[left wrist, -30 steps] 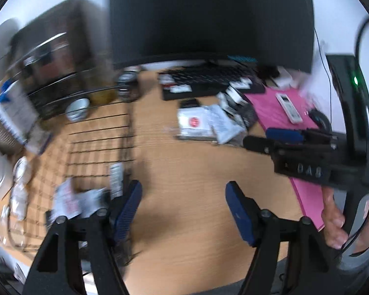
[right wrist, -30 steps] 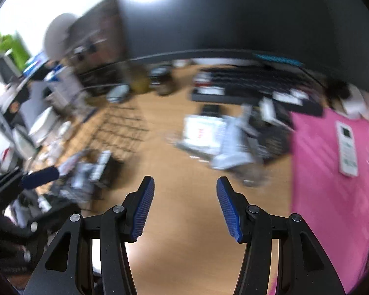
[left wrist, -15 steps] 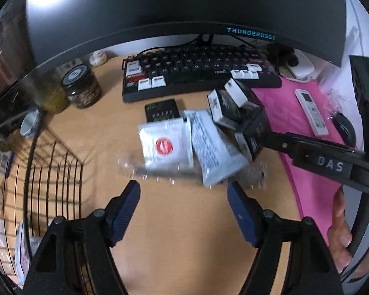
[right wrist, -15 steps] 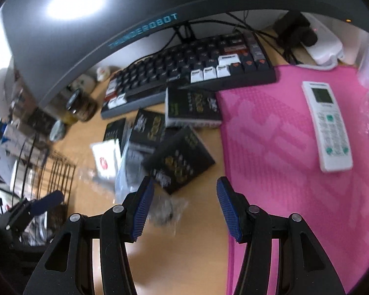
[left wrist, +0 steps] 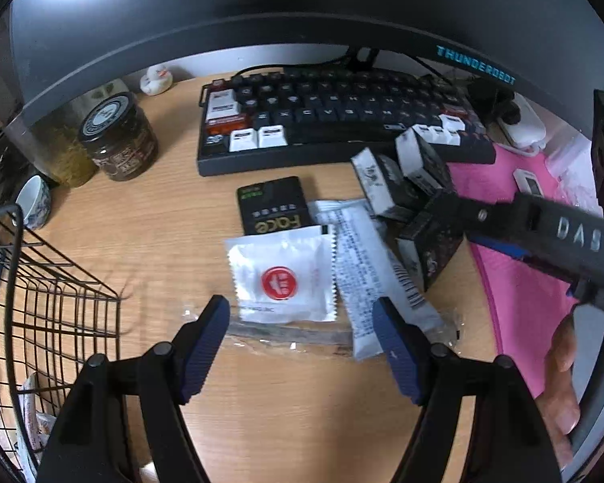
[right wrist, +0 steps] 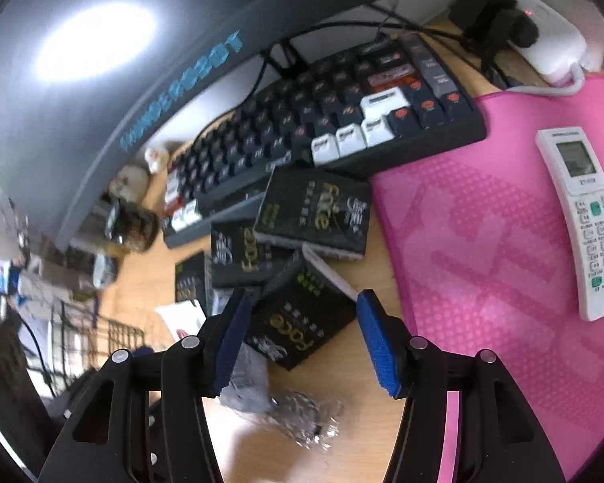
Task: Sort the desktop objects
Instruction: 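Move both grippers back to the desk toward a white packet and a Face pack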
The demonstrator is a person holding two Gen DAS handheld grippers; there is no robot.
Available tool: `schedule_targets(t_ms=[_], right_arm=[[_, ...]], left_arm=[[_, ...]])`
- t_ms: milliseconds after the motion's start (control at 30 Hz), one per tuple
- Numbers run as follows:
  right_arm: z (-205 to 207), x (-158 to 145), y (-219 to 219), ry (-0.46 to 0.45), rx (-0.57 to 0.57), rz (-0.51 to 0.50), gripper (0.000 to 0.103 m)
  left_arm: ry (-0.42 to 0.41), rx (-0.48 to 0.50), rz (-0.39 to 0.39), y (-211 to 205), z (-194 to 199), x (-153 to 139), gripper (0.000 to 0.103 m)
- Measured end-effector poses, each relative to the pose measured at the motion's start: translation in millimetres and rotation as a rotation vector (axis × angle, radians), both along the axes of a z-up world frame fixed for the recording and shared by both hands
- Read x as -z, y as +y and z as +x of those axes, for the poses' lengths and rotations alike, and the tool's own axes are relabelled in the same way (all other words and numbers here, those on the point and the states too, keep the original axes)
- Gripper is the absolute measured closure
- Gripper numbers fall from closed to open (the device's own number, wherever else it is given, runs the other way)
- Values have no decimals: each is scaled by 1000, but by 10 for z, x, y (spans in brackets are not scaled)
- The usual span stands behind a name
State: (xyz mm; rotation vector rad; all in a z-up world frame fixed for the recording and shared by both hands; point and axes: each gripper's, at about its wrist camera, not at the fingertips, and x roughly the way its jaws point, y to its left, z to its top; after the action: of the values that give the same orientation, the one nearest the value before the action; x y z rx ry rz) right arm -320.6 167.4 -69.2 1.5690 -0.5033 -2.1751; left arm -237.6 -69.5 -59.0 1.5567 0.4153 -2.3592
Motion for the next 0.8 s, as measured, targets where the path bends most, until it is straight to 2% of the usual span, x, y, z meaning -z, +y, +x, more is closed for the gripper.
schedule_targets(t_ms=[133, 200, 333, 433, 500, 633, 800], right_arm=[[-34, 44, -144, -15, 13, 53, 47], [-40, 103, -196, -34, 15, 50, 42], [3, 165, -328, -39, -1, 58, 42], [92, 167, -446, -31, -64, 94, 42], [180, 165, -481, -25, -104, 107, 46], [415, 155, -392, -18, -159, 131, 49], [618, 127, -213, 12, -184, 182, 49]], left_arm=[[5, -13, 10, -78, 11, -4, 26], [0, -14, 13, -92, 20, 13, 26], [-5, -21, 14, -127, 47, 25, 26], [-6, -37, 13, -175, 114, 27, 26], [-8, -43, 12, -187, 153, 30, 26], [-13, -50, 7, -185, 201, 33, 26], [-20, -14, -10, -31, 136, 34, 26]])
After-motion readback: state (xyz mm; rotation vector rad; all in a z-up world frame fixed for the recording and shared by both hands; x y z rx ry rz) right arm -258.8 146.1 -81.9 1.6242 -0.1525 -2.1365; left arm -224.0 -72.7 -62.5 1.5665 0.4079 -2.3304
